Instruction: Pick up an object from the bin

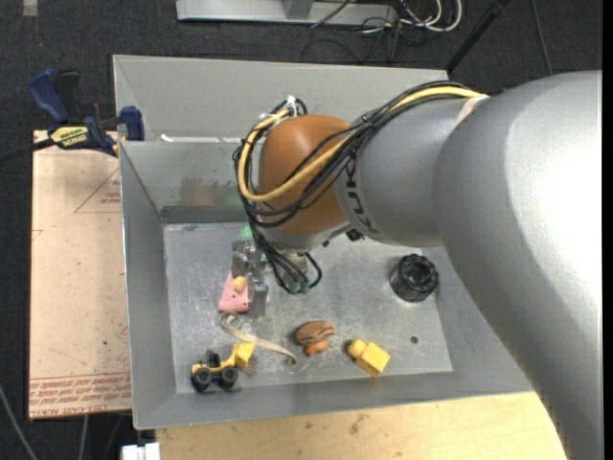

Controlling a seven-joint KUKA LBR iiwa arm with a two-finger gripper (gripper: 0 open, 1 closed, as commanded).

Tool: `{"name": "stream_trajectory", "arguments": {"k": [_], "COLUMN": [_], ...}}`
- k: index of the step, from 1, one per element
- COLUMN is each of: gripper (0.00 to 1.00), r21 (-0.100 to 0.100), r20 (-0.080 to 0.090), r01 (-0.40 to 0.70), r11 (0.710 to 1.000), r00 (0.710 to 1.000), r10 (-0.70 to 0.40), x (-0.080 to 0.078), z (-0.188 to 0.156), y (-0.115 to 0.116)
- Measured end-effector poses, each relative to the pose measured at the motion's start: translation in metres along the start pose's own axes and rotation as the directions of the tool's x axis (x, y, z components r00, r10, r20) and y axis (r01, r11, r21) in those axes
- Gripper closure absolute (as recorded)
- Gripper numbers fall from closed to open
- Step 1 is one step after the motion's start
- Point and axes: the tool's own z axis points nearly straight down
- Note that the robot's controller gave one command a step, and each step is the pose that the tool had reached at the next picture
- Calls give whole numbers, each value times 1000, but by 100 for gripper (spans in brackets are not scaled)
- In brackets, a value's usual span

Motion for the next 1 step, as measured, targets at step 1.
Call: {"name": "stream_trajectory", "arguments": {"k": [1], "gripper": [100], "r21": [0], "r20": [0], "r01": [0], "r11": [1000], "r00": [1000], "r10": [0], "x": [0], "z": [0], "y": [0]}}
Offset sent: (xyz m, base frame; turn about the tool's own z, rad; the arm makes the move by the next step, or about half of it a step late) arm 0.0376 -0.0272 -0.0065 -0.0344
